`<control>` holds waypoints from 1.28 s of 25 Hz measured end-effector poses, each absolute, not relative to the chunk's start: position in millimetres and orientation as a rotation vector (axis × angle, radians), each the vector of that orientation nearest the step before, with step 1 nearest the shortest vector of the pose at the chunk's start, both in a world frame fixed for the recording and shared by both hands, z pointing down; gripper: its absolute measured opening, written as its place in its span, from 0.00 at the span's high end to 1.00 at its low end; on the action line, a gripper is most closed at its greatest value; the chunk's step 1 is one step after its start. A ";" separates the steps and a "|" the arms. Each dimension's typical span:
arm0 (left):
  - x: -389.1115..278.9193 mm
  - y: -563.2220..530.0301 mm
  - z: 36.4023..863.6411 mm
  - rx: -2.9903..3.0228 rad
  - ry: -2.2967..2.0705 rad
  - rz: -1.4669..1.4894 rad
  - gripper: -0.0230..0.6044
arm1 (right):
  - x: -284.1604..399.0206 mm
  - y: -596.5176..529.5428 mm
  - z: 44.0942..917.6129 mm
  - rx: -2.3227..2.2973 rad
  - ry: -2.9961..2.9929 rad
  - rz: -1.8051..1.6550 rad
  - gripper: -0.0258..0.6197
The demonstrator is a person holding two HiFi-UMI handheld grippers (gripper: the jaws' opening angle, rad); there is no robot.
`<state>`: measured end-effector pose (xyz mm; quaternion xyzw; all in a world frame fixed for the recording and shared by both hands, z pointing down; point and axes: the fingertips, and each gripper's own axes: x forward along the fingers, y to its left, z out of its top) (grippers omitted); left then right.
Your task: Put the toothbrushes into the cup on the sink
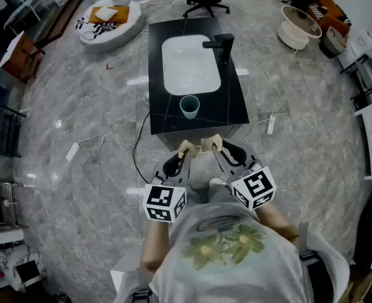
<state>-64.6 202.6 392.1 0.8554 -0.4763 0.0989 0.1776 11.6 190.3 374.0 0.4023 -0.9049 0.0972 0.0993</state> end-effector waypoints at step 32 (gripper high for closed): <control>-6.5 174.1 411.1 2.192 -1.657 0.202 0.91 | 102.7 153.9 407.1 0.872 -2.784 0.254 0.82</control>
